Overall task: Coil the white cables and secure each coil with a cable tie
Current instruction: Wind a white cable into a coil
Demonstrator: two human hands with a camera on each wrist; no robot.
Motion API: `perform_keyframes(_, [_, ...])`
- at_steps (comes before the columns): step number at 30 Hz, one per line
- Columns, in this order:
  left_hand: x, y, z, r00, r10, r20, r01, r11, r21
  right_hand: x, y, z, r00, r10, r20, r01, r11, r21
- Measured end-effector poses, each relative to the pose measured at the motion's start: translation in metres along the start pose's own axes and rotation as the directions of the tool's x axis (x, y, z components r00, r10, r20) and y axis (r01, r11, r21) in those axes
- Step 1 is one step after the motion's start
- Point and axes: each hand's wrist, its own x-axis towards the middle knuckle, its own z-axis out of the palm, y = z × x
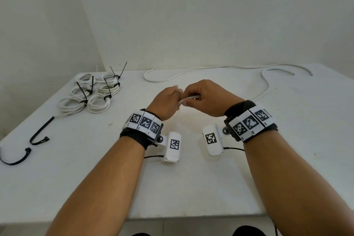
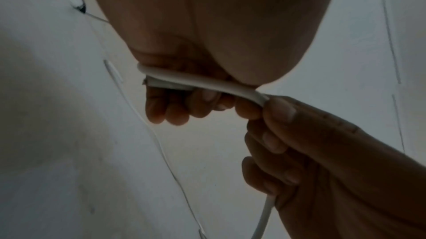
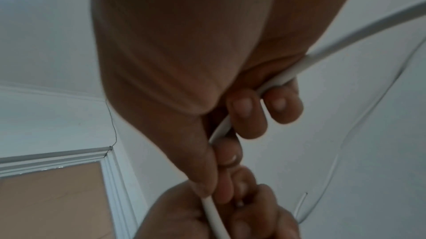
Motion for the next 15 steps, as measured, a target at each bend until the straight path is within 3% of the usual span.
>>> perform_keyframes(4, [-0.002,0.002,0.003,0.989,-0.019,0.148,0.035,0.993,-0.111,-0.003,0.006,0.000,0.998,-0.035,-0.051,0.037,0.998,0.041])
perform_keyframes(8, [-0.002,0.003,0.005,0.975,-0.048,0.216,0.119,0.937,-0.328,-0.009,0.011,-0.003,0.986,-0.068,-0.152,0.085,0.991,0.103])
perform_keyframes(15, [-0.011,0.008,0.007,0.924,0.038,0.381,0.188,0.821,-0.540,-0.014,0.019,-0.008,0.950,0.027,-0.310,0.045,0.973,0.224])
